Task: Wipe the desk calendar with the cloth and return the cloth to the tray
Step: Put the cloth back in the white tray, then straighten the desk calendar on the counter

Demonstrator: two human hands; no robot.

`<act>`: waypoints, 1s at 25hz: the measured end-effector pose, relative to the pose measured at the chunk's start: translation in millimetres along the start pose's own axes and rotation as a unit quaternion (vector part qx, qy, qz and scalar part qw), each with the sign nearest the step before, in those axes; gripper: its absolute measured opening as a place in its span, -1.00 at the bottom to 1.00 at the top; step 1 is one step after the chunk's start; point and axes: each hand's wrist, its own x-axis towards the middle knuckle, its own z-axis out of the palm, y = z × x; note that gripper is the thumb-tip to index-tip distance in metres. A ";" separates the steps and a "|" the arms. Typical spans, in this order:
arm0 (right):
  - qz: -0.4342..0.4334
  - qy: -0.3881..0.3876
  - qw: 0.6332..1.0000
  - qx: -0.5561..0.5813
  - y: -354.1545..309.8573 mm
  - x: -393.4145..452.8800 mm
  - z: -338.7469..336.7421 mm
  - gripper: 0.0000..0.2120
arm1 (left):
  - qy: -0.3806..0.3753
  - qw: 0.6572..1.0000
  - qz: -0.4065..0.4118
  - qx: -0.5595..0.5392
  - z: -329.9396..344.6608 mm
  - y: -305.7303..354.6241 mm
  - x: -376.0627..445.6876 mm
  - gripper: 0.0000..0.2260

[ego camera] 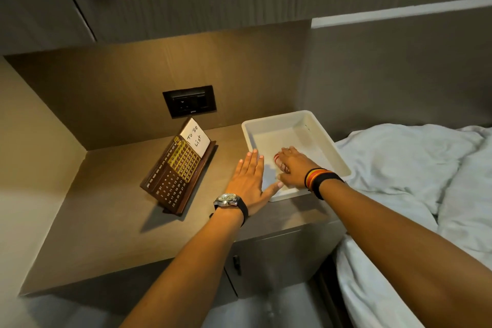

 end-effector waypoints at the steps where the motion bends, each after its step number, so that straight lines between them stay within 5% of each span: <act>1: -0.008 -0.028 1.000 -0.009 -1.8 0.8 2.0 -0.35 | 0.000 1.000 -0.004 -0.004 0.8 0.1 0.1 -0.17; 5: -0.019 -0.046 0.999 -0.010 -2.8 -6.3 3.4 -0.38 | 0.009 1.000 -0.005 -0.003 -4.1 -1.5 -5.1 -0.22; 11: -0.090 0.085 0.987 0.100 -49.3 12.1 -29.4 -0.38 | 0.156 0.984 -0.082 -0.031 -14.0 -20.2 -58.6 -0.26; 16: -0.100 0.049 0.974 0.195 -126.1 60.5 -43.5 -0.39 | 0.269 0.927 -0.231 -0.122 -4.8 -26.1 -109.4 -0.26; 25: -0.027 -0.013 0.938 0.345 -184.1 120.1 -30.1 -0.41 | 0.304 0.830 -0.388 -0.262 1.6 -49.6 -124.3 -0.27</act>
